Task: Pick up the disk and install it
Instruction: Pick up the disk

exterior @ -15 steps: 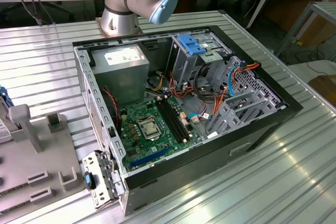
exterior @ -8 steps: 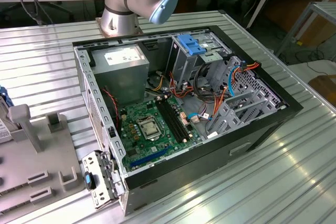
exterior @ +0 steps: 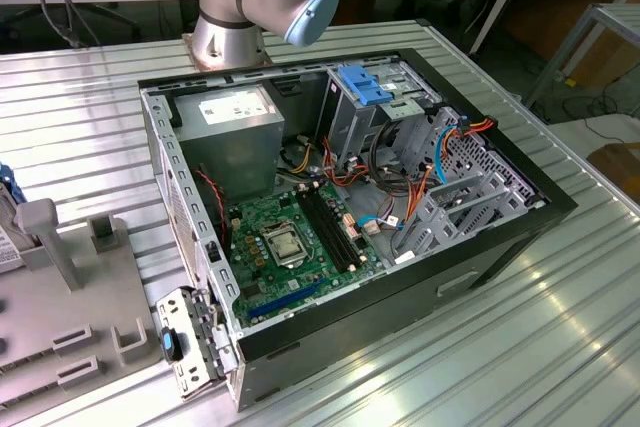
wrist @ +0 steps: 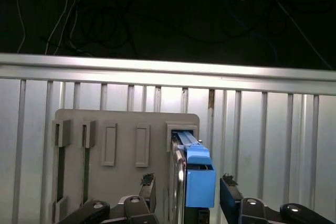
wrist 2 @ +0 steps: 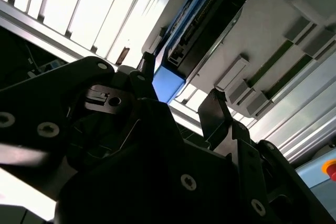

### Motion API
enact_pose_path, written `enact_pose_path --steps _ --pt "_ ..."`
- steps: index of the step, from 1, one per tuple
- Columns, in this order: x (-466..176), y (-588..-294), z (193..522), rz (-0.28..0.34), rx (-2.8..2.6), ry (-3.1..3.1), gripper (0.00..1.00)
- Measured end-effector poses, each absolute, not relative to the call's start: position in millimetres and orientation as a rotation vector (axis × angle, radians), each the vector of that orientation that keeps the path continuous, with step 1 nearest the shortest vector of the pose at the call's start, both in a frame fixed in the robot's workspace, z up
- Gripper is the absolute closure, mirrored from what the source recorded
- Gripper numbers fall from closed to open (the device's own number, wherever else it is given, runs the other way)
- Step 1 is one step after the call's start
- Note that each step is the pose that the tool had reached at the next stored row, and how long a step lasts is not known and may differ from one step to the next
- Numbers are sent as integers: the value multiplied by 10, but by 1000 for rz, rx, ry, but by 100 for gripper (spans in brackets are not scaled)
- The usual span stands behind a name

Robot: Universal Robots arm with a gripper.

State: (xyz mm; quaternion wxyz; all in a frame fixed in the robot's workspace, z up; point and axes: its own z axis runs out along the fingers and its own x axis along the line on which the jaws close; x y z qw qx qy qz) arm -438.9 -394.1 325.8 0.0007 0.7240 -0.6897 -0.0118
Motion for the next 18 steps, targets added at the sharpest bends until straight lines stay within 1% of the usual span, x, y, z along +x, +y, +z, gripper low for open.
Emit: enact_pose_path --steps 11,18 --pt "-4399 -3903 3228 -37 2272 -2168 40" --pt "-4411 -3903 3122 -37 2272 -2168 40"
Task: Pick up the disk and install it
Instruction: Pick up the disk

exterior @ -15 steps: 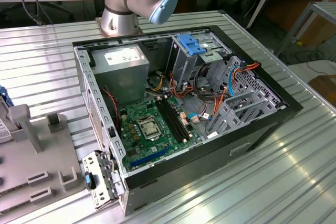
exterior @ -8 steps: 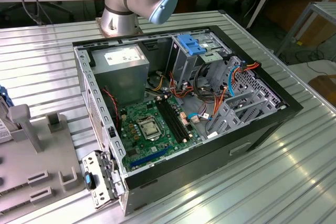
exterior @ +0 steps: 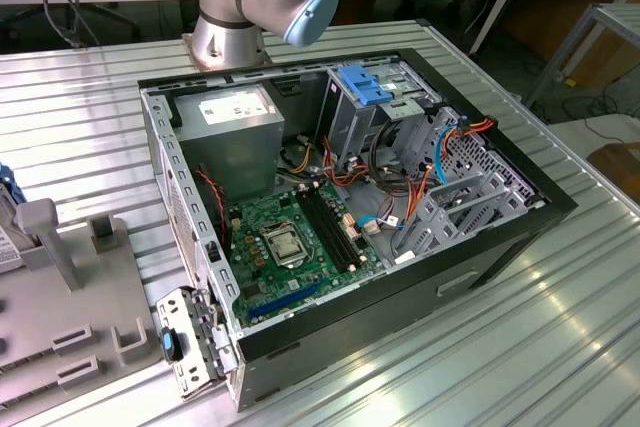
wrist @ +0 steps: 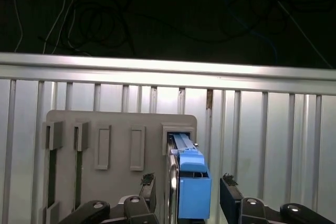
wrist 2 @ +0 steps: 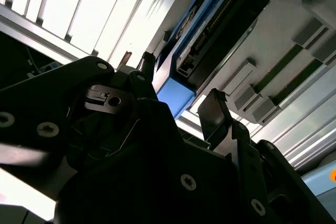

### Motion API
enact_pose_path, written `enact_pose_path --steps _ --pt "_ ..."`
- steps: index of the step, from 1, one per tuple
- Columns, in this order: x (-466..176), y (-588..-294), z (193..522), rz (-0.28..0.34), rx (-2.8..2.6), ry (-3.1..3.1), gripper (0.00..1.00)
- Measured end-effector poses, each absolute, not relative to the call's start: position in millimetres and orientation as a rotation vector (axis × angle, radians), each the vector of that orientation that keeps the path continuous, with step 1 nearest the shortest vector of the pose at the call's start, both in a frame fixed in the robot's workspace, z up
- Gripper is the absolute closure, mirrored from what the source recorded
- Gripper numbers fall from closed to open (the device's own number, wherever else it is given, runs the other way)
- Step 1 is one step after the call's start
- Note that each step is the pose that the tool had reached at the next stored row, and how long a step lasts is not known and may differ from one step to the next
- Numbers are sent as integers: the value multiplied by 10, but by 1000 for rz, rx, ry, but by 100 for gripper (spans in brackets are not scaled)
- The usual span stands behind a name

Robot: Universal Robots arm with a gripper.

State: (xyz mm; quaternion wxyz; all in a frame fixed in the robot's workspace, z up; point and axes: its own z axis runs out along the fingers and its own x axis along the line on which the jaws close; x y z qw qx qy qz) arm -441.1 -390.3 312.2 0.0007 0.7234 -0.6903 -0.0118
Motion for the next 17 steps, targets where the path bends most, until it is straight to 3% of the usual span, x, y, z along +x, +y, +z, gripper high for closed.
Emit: enact_pose_path --steps 3,4,15,16,17 --pt "-4420 -3903 3120 -38 2272 -2168 40" --pt "-4424 -3903 3119 -38 2272 -2168 49" --pt "-4456 -3893 3115 -37 2272 -2168 49" --pt "-4456 -3893 3114 -38 2272 -2168 50" --pt "-4456 -3893 3111 -37 2272 -2168 57"
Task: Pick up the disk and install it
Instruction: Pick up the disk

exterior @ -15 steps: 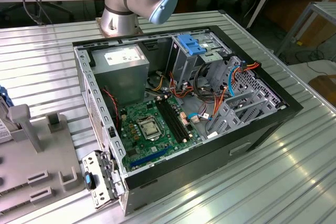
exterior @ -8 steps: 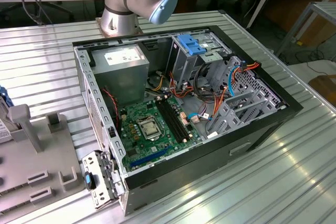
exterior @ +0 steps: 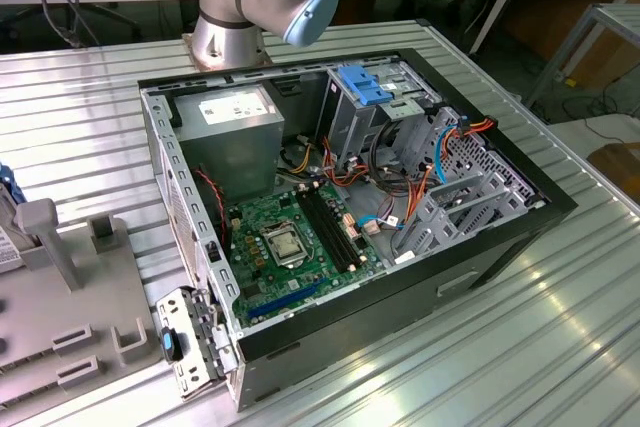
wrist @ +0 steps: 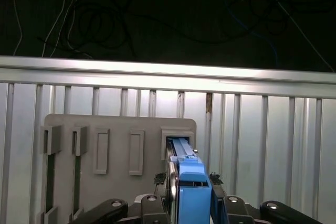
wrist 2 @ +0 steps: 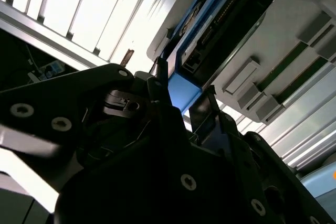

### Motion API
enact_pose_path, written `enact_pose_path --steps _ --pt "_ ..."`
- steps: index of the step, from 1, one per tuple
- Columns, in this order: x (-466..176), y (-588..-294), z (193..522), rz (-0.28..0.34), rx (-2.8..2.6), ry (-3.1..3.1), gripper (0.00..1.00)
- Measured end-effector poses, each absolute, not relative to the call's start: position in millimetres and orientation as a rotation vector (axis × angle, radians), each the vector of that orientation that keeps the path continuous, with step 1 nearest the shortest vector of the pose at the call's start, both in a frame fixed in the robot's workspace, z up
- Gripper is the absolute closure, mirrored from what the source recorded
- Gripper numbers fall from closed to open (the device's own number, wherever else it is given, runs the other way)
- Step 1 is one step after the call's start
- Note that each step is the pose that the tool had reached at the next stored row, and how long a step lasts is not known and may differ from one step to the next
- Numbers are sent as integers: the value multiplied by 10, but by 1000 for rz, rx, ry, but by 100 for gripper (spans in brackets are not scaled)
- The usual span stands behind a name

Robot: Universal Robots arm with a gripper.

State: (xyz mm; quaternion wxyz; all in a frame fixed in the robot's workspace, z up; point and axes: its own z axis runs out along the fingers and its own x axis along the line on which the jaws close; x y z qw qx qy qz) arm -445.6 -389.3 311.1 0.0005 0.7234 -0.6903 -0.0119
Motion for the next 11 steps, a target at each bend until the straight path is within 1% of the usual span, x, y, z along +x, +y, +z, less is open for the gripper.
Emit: enact_pose_path --steps 4,5,11 --pt "-4457 -3893 3109 -38 2272 -2168 57" --pt "-4457 -3893 3108 -37 2272 -2168 63" --pt "-4456 -3893 3106 -37 2272 -2168 63"
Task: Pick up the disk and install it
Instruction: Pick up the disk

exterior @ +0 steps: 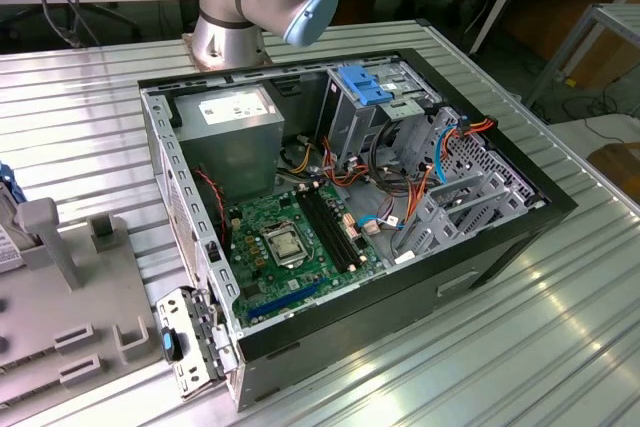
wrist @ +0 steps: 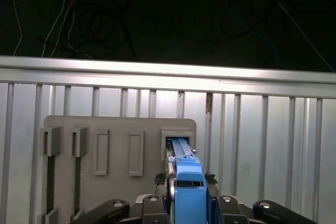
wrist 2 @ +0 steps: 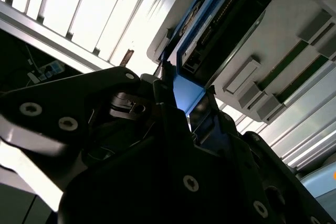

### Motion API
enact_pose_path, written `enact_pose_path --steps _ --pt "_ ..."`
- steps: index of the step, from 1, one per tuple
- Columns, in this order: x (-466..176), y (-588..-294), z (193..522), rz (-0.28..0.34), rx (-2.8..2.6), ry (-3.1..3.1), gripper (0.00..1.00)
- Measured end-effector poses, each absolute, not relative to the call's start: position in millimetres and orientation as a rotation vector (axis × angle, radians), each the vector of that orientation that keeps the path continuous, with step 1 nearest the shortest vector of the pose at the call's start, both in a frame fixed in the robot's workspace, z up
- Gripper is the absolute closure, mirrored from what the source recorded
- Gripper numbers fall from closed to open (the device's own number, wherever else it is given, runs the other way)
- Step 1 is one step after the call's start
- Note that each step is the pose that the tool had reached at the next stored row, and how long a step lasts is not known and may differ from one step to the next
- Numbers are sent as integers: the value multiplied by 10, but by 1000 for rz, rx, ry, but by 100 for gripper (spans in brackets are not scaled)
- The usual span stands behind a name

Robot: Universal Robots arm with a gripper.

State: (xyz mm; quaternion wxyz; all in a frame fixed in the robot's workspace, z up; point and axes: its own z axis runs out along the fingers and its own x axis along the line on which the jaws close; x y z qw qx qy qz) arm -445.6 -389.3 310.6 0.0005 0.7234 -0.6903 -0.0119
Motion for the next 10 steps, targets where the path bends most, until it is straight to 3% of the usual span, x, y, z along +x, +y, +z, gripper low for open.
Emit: enact_pose_path --steps 10 --pt "-4456 -3893 3104 -37 2272 -2168 63"
